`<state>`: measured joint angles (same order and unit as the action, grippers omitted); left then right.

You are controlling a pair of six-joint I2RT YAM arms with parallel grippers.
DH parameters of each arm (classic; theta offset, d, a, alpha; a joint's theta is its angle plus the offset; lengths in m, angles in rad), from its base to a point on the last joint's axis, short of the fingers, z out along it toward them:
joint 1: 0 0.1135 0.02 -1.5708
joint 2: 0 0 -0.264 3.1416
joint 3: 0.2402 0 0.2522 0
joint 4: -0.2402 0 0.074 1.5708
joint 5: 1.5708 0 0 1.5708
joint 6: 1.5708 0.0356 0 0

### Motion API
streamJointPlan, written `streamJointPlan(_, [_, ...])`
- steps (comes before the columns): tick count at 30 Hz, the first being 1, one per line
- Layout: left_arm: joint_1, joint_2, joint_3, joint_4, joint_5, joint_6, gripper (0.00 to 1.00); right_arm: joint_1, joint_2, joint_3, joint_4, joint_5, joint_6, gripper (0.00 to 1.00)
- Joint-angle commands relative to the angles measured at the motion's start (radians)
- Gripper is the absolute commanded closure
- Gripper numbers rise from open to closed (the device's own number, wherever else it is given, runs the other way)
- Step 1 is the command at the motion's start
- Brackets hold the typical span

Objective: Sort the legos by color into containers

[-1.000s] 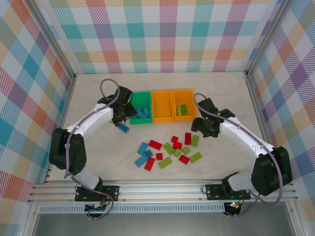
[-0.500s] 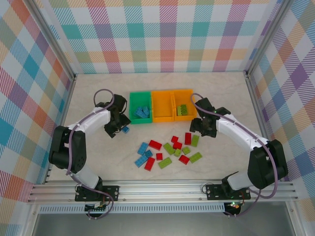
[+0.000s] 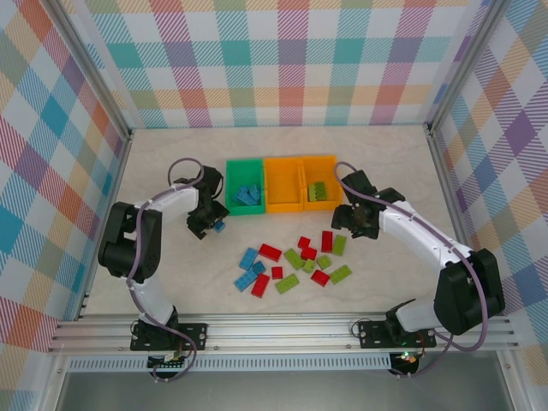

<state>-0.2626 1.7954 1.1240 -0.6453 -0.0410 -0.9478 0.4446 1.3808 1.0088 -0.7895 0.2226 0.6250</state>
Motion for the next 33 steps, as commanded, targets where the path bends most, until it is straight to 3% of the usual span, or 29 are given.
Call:
streamJointPlan(1, [0.011,0.022,0.018,0.028,0.017,-0.019,0.29,0.0,-0.041,-0.01,-0.027,0.022,0.016,0.23])
streamJointPlan(4, [0.012,0.03,0.022,0.028,0.012,-0.016,0.33,0.0,-0.05,-0.019,-0.032,0.026,0.021,0.22])
streamJointPlan(9, [0.014,0.019,0.008,0.016,-0.002,-0.012,0.61,0.0,-0.057,-0.024,-0.032,0.031,0.03,0.22])
streamJointPlan(12, [0.017,-0.013,0.002,0.013,-0.017,-0.017,0.68,0.001,-0.055,-0.022,-0.028,0.027,0.033,0.22])
streamJointPlan(17, [0.015,-0.117,0.056,-0.015,-0.079,-0.014,0.7,0.0,-0.045,-0.015,-0.02,0.014,0.038,0.23])
streamJointPlan(21, [0.0,-0.143,0.172,0.005,-0.101,0.076,0.7,0.002,-0.024,-0.014,0.005,-0.02,0.038,0.24])
streamJointPlan(27, [-0.038,0.005,0.404,-0.009,-0.017,0.252,0.69,0.021,0.035,0.012,0.008,-0.053,0.034,0.25])
streamJointPlan(33, [-0.078,0.17,0.58,-0.075,0.05,0.355,0.67,0.128,0.11,0.071,0.033,-0.077,-0.022,0.25])
